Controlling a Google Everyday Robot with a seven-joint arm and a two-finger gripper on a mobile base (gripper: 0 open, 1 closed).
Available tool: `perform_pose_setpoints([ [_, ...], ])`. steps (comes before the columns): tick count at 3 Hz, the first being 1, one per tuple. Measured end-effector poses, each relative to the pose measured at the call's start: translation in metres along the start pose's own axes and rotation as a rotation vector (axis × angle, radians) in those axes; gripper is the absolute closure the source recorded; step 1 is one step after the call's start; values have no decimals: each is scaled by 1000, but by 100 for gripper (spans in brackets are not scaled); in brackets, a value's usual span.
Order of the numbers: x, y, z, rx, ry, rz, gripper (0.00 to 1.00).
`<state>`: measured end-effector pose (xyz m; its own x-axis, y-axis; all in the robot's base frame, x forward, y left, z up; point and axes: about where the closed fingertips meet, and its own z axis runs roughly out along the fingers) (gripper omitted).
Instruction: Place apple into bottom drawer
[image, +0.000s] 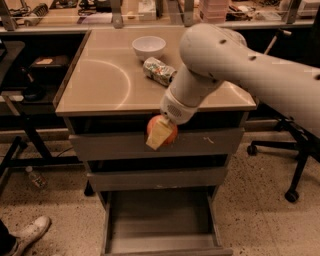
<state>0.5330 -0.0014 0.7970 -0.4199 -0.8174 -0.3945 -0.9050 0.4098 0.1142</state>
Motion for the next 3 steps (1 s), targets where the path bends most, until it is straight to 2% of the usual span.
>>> perform_pose_setpoints([
  [1, 55, 34, 26, -93, -19, 129, 100],
  [2, 55, 34, 26, -93, -19, 129, 100],
  [3, 68, 35, 48, -134, -52, 170, 100],
])
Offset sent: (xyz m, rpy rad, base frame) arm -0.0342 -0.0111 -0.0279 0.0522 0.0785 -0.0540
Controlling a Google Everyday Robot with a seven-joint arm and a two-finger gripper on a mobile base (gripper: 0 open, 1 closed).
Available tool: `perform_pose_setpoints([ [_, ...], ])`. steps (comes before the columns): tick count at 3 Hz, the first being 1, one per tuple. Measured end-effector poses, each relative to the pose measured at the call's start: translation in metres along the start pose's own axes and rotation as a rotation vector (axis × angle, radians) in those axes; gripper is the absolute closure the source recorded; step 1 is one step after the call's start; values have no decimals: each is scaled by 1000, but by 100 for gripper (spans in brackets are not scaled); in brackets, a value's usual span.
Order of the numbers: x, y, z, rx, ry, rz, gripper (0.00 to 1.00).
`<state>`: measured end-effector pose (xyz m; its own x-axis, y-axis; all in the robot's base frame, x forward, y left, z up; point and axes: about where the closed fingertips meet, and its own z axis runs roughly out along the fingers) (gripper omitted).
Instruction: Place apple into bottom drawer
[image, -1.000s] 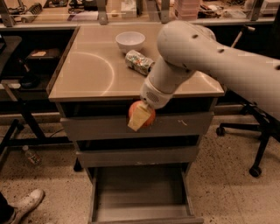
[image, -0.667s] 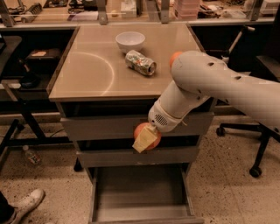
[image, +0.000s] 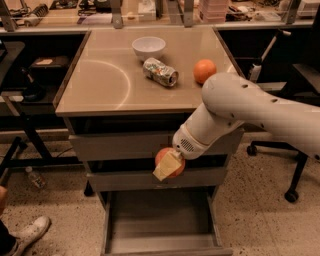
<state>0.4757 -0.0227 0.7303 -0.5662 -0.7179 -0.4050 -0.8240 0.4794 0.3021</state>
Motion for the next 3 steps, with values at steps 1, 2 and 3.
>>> perform_pose_setpoints([
  [1, 20, -9, 45, -55, -32, 58, 100],
  [2, 33, -25, 90, -100, -48, 116, 100],
  [3, 46, -39, 133, -147, -50, 169, 100],
])
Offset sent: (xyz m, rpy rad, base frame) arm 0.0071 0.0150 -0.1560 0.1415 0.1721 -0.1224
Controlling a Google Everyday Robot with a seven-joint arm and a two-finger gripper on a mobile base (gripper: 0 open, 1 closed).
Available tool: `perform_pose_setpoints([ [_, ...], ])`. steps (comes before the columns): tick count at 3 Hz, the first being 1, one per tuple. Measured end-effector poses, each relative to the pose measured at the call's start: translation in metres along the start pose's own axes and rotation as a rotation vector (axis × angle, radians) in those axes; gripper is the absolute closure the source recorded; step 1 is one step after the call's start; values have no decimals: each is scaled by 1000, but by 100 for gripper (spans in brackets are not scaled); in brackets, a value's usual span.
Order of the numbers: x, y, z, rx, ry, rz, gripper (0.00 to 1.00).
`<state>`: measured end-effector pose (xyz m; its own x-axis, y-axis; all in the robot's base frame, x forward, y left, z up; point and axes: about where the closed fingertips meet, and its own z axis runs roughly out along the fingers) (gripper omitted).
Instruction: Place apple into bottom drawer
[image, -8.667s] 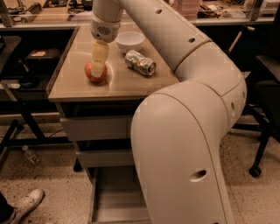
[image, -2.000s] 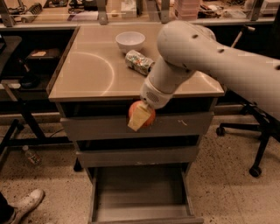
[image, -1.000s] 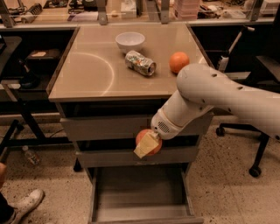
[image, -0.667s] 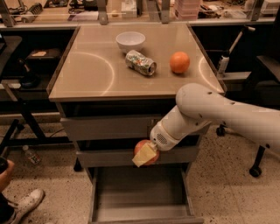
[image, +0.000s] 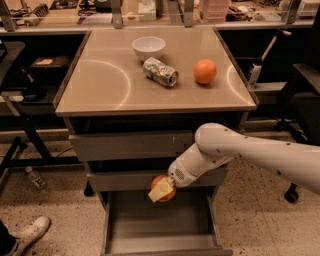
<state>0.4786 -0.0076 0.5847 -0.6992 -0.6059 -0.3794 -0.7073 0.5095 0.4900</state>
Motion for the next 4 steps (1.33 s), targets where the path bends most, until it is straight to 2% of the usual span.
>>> perform_pose_setpoints([
  [1, 0, 0, 0, 0, 0, 0, 100],
  [2, 13, -10, 20, -25, -29, 33, 100],
  [3, 44, -42, 55, -36, -63, 127, 100],
  [4, 64, -68, 77, -32, -89, 198, 100],
])
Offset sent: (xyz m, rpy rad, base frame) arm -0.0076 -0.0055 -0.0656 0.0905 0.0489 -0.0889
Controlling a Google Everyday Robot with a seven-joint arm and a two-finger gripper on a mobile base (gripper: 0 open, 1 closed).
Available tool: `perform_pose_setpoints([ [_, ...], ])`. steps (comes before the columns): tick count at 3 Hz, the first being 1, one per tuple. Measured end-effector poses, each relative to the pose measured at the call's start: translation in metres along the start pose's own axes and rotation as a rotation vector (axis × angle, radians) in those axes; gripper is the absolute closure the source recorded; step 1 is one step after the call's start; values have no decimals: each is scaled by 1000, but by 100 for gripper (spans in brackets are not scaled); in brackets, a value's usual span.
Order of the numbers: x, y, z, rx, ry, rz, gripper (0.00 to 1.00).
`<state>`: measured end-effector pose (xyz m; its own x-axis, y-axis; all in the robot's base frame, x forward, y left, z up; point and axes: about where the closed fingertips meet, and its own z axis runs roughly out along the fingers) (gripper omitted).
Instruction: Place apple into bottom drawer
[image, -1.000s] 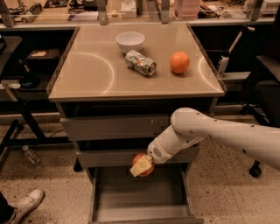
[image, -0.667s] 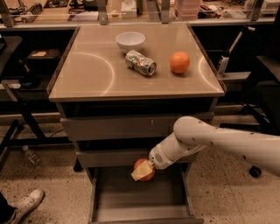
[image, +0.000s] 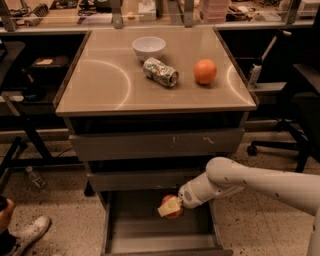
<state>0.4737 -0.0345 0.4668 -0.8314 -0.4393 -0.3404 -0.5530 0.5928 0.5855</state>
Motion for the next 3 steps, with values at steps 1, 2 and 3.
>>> perform_pose_setpoints([
  [1, 25, -30, 35, -23, 17, 109, 100],
  [2, 26, -30, 35, -23, 17, 109, 100],
  [3, 43, -45, 60, -74, 15, 140, 100],
])
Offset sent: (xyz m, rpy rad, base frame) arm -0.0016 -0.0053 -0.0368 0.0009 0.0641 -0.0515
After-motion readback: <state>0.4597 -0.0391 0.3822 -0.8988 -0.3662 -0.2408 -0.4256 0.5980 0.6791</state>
